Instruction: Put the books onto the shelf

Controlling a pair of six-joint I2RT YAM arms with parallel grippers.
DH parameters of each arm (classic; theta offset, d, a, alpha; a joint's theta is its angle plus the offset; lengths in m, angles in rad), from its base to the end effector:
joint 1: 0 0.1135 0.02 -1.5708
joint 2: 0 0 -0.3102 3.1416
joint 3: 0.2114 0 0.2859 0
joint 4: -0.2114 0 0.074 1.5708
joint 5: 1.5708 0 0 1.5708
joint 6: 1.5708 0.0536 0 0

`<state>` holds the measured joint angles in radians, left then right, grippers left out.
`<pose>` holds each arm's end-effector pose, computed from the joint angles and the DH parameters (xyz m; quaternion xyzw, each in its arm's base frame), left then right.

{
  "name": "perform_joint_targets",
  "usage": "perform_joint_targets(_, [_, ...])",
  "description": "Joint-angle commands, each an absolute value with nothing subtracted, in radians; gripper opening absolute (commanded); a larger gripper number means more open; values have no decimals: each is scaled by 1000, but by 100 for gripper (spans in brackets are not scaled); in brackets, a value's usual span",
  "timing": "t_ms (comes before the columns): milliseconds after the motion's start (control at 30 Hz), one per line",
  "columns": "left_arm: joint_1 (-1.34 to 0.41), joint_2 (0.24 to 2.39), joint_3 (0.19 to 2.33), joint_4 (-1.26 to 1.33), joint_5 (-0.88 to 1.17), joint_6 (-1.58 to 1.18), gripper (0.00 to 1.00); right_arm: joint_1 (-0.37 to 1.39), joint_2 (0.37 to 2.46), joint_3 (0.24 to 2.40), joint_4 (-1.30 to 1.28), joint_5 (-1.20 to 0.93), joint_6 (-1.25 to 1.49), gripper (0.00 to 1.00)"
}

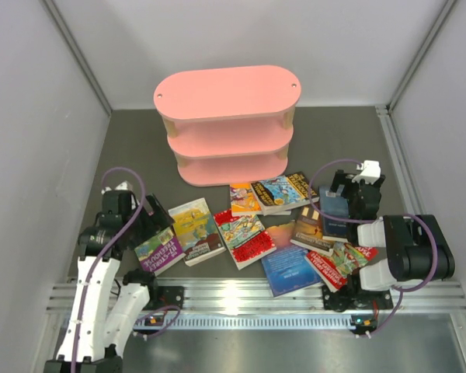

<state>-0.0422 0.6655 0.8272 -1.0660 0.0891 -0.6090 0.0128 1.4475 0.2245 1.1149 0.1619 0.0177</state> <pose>0.1207 -0.0099 0.3091 -0.2500 0.9105 -0.1444 0.2962 0.2598 -0.0053 0.1653 0.0558 0.7417 -0.0500 0.6665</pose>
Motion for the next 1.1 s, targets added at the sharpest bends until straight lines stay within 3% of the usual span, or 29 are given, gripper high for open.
perform_joint_targets(0, [-43,675,808,-1029,173,-614,97,25,1448,249,1175,144,11,100])
perform_joint_targets(567, [-57,837,857,-1131,172,-557,95,38,1421,265,1140,172,9,100])
perform_joint_targets(667, [-66,888,894,-1095,198,-568,95,72,1257,444,684,229,-28,100])
perform_joint_targets(700, [-71,900,902,-1088,198,-568,95,74,1232,586,400,262,-6,100])
perform_joint_targets(800, [-86,939,922,-1065,189,-565,95,69,1180,762,116,310,95,100])
perform_joint_targets(833, [-89,948,920,-1060,190,-568,94,63,1154,812,25,340,176,100])
perform_joint_targets(900, [-98,957,916,-1045,199,-578,94,8,1141,847,-143,353,608,100])
perform_joint_targets(1000, [-112,963,897,-1005,210,-586,94,-107,1222,955,-239,-238,702,91])
perform_joint_targets(1067, [-118,969,894,-996,206,-584,94,-56,1342,1011,-366,-357,756,78])
